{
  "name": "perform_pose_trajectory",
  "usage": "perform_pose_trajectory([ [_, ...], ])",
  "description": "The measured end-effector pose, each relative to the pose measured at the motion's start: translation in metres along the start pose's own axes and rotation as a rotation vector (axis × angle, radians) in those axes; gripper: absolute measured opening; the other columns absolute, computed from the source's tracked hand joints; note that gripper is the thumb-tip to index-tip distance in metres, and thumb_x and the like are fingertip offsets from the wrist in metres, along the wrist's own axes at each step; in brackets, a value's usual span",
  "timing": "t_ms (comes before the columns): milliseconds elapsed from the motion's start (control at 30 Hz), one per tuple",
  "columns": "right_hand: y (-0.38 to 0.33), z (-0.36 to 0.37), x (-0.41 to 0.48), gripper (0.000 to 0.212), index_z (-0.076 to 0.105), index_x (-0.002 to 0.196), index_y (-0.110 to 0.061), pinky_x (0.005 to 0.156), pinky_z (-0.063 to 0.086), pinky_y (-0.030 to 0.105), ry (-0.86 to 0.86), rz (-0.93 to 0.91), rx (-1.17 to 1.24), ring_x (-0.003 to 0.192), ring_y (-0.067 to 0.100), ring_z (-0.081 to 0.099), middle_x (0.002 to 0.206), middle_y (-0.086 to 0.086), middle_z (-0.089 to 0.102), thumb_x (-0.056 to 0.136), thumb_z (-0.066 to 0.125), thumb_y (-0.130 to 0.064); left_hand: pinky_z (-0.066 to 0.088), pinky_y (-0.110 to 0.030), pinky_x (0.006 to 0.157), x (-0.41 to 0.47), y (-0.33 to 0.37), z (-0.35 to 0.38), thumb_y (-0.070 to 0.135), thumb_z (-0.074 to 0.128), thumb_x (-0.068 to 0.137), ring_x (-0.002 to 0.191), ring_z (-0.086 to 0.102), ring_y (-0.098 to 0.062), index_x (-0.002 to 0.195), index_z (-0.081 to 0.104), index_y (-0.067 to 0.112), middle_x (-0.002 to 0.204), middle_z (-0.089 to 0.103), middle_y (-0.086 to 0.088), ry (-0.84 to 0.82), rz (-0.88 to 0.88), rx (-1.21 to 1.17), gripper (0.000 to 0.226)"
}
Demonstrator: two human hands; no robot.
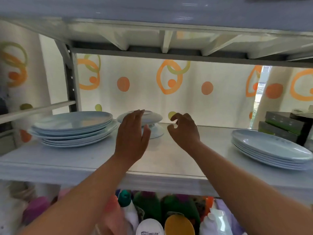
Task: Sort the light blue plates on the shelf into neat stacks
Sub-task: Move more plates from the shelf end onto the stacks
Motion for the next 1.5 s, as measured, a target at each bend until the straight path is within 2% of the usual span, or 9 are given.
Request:
perform_pose_trajectory([
  [267,-0.037,0.077,0.028,0.052,0.049,0.129,-0.017,0.097,0.041,0.034,-0.213,-0.222,-0.071,0.119,0.028,0.043,0.127,0.009,0.047,0.079,0.064,-0.020,0.034,-0.035,0.105,0.009,-0.046,0.000,0.032,0.031,0.088,0.121,0.047,-0.024,0.131,0.044,0.009,0.130,0.053,-0.011,0.022,-0.040,0.014,0.050],
  [533,-0.044,0.113,0.075,0.072,0.043,0.137,-0.019,0.112,0.028,0.039,-0.261,-0.369,-0.191,0.139,0.024,0.029,0.147,0.007,0.038,0.077,0.068,-0.046,0.030,-0.025,0.105,0.009,-0.055,0.004,0.034,0.027,0.087,0.121,0.047,-0.021,0.130,0.044,0.012,0.130,0.054,-0.008,0.060,-0.078,-0.063,0.051],
  [700,-0.044,0.123,0.082,0.064,0.043,0.138,-0.018,0.112,0.023,0.041,-0.397,-0.409,-0.240,0.132,0.024,0.040,0.139,0.006,0.048,0.084,0.059,-0.048,0.037,-0.035,0.106,0.009,-0.056,0.003,0.026,0.033,0.087,0.119,0.048,-0.023,0.128,0.046,0.009,0.128,0.055,-0.010,0.081,-0.062,-0.070,0.046],
  [833,-0.047,0.112,0.080,0.060,0.050,0.133,-0.011,0.101,0.036,0.035,-0.433,-0.420,-0.212,0.116,0.029,0.050,0.124,0.013,0.052,0.084,0.061,-0.044,0.039,-0.034,0.104,0.008,-0.048,0.003,0.019,0.039,0.087,0.120,0.049,-0.023,0.128,0.047,0.009,0.128,0.055,-0.010,0.065,0.010,-0.066,0.042],
  [1000,-0.050,0.104,0.073,0.045,0.061,0.111,-0.009,0.082,0.039,0.030,-0.451,-0.480,-0.277,0.100,0.027,0.055,0.106,0.012,0.055,0.084,0.059,-0.045,0.036,-0.029,0.102,0.007,-0.046,-0.001,0.020,0.036,0.087,0.117,0.050,-0.022,0.127,0.048,0.009,0.126,0.056,-0.009,0.072,0.041,-0.053,0.043],
  [1167,-0.054,0.098,0.060,0.054,0.054,0.123,-0.011,0.081,0.049,0.034,-0.362,-0.649,-0.547,0.096,0.030,0.063,0.105,0.012,0.064,0.085,0.053,-0.049,0.036,-0.029,0.102,0.007,-0.048,0.000,0.021,0.036,0.086,0.117,0.050,-0.022,0.127,0.048,0.009,0.125,0.056,-0.009,0.080,0.031,-0.038,0.044],
  [1267,-0.050,0.105,0.050,0.053,0.054,0.127,-0.006,0.064,0.054,0.038,-0.278,-0.727,-0.700,0.077,0.037,0.068,0.089,0.017,0.069,0.081,0.059,-0.033,0.036,-0.029,0.102,0.007,-0.047,0.001,0.022,0.035,0.087,0.118,0.050,-0.022,0.127,0.047,0.010,0.127,0.056,-0.009,0.074,0.023,-0.021,0.044],
  [1367,-0.043,0.102,0.044,0.049,0.065,0.108,-0.002,0.043,0.050,0.030,-0.103,-0.720,-0.769,0.058,0.029,0.067,0.073,0.012,0.067,0.062,0.076,-0.016,0.035,-0.027,0.103,0.006,-0.049,0.001,0.024,0.034,0.088,0.119,0.049,-0.020,0.128,0.046,0.010,0.128,0.055,-0.008,0.070,0.011,-0.018,0.044],
  [1500,-0.042,0.101,0.036,0.048,0.070,0.098,-0.005,0.044,0.046,0.027,0.005,-0.765,-0.839,0.054,0.022,0.062,0.073,0.006,0.065,0.052,0.080,-0.010,0.035,-0.027,0.103,0.006,-0.048,0.001,0.025,0.033,0.088,0.120,0.049,-0.020,0.129,0.045,0.011,0.129,0.054,-0.007,0.068,0.010,-0.014,0.045],
])
Point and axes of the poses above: each hand's wrist, its own x-axis towards the middle knuckle, its own z-axis out of the palm, y = z × x, the point moved 4 cm from there along x, towards the middle knuckle
